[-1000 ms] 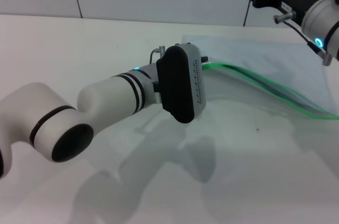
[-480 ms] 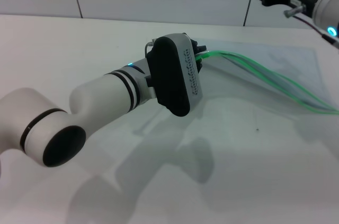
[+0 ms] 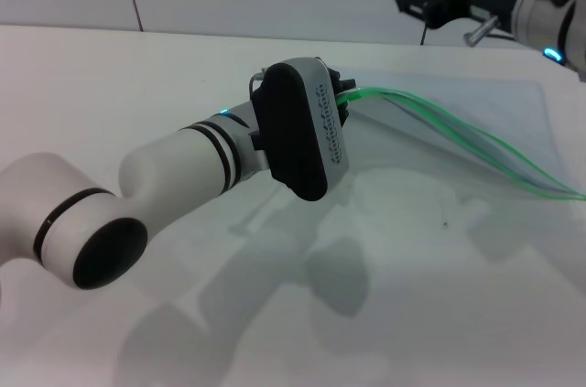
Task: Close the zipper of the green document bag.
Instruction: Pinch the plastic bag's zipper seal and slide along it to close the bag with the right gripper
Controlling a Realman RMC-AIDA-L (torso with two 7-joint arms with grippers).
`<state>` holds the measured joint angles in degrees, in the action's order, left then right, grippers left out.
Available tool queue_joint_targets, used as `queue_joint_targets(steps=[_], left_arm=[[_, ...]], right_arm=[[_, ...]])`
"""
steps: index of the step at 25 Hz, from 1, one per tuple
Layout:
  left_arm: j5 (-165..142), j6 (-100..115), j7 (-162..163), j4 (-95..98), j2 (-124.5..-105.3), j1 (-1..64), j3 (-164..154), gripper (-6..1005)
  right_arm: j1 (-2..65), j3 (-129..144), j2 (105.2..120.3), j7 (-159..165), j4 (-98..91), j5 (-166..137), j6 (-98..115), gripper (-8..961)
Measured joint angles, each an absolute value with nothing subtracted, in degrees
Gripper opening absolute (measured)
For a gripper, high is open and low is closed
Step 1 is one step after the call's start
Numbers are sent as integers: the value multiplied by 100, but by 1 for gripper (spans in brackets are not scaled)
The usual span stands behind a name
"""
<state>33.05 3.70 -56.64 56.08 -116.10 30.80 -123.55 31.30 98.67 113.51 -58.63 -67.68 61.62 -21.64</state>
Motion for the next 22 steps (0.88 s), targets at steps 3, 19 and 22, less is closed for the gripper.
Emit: queue_joint_targets(steps=[3, 19, 22], left_arm=[[3305, 370, -5663, 5611, -11609, 3078, -12336, 56], [3305, 377, -5591, 5794, -11591, 2948, -12162, 56], [3305, 367, -5590, 5853, -11586, 2935, -12140, 56]], right_arm=[[3100, 9373, 11603, -6619, -6793, 6319, -2730, 613], [2675, 9295, 11592, -7951, -7362, 6838, -4353, 612], [2564, 9348, 11614, -8286, -7427, 6839, -4335, 612]])
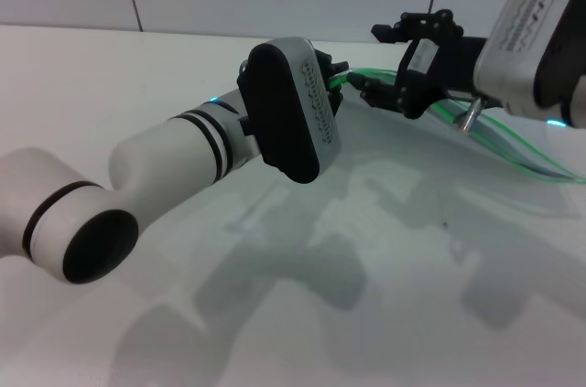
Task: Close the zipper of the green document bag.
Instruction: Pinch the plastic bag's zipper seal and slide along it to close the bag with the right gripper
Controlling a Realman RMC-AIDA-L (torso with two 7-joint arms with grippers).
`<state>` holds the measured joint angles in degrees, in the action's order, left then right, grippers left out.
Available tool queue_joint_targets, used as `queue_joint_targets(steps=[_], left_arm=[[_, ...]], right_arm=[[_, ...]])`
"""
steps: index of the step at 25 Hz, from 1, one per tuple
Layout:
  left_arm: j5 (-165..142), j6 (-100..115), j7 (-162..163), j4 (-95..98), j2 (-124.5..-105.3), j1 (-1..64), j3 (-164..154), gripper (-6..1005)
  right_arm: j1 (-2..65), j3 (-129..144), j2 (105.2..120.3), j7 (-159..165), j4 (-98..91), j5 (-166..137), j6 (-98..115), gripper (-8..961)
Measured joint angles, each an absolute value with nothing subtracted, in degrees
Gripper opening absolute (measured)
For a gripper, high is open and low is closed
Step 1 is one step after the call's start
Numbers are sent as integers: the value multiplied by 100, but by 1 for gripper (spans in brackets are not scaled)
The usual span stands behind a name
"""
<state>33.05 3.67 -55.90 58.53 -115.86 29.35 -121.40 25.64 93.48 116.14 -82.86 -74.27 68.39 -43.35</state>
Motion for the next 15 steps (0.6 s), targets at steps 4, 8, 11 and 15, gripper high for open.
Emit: queue_joint_targets(steps=[4, 8, 11, 15], left_arm=[[3305, 333, -5589, 5904, -11583, 2930, -12137, 56], [3305, 323, -5589, 5907, -11583, 2927, -12137, 56], [3305, 320, -5589, 5909, -11583, 2930, -12136, 55], [3305, 318, -5589, 5913, -11583, 2940, -12147, 55]], right_arm=[[2541, 9535, 11624, -8543, -7437, 6845, -4295, 612], [2564, 9702, 11621, -8661, -7394, 6844, -4129, 612], [2583, 9883, 11612, -8748, -7368, 6837, -3874, 612], [2588, 9968, 11616, -8898, -7286, 6846, -3691, 612]])
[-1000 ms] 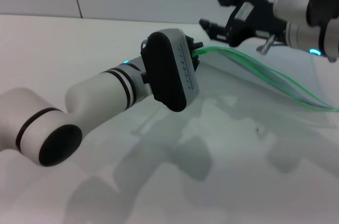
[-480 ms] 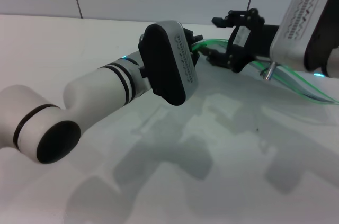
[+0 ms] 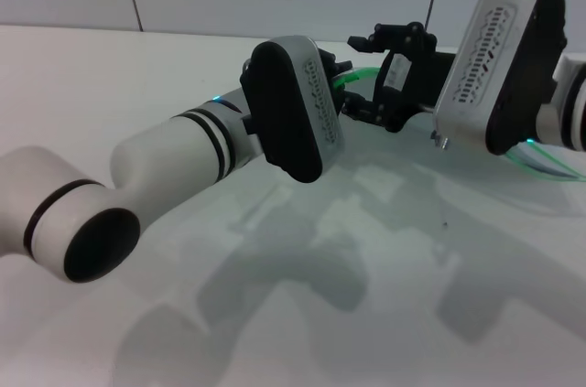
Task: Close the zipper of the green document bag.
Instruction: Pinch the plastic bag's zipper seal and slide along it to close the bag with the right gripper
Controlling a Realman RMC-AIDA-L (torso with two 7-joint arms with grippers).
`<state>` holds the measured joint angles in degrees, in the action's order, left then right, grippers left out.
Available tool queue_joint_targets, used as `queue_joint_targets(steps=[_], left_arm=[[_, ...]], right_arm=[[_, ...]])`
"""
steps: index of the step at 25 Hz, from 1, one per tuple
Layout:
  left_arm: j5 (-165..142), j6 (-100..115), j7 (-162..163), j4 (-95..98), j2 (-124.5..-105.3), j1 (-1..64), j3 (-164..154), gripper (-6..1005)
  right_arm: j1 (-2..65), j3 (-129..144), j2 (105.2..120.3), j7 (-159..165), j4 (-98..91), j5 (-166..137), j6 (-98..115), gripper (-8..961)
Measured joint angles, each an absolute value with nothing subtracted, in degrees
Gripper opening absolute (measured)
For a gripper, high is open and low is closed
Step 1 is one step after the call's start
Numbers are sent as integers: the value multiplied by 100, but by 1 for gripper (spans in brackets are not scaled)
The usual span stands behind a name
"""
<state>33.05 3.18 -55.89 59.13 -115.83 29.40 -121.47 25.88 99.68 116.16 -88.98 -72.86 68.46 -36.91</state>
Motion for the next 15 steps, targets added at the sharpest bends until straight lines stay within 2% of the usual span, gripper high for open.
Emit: queue_joint_targets(steps=[15], left_arm=[[3304, 280, -5618, 6000, -11575, 2932, -12127, 55]], right_arm=[[2918, 10026, 11617, -8983, -6774, 6918, -3423, 607]])
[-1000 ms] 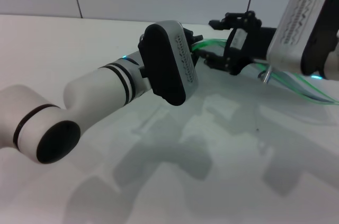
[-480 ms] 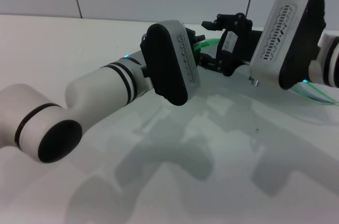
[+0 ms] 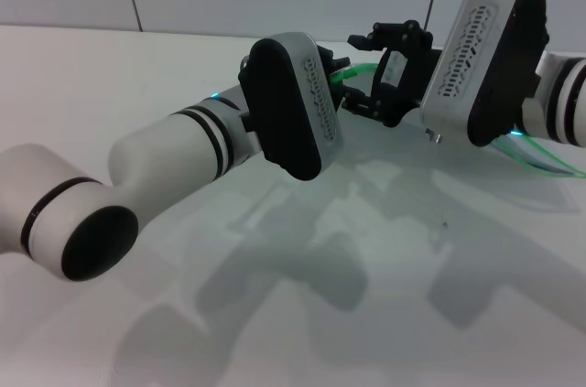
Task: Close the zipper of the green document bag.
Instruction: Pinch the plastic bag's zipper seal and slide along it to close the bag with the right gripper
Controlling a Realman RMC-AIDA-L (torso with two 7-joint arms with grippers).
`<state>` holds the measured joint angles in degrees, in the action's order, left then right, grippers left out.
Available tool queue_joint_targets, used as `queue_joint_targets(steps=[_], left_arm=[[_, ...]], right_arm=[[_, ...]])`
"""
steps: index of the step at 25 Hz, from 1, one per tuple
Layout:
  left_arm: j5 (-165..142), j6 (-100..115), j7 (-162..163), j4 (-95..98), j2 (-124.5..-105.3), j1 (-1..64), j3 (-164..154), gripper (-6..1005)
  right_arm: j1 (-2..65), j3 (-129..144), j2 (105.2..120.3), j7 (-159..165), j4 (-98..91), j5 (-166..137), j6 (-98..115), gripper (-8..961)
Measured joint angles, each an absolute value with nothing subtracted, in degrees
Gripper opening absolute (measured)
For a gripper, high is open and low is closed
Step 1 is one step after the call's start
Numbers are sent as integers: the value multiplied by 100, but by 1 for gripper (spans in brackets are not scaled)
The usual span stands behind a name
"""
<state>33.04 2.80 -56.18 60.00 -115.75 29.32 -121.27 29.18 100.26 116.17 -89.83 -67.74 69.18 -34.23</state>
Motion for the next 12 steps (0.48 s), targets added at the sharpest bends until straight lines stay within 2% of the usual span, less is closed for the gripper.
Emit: queue_joint_targets(steps=[12], left_arm=[[3304, 280, -5634, 6032, -11574, 2932, -12127, 56]], right_arm=[[2929, 10074, 11621, -8965, -6765, 6918, -3419, 516]])
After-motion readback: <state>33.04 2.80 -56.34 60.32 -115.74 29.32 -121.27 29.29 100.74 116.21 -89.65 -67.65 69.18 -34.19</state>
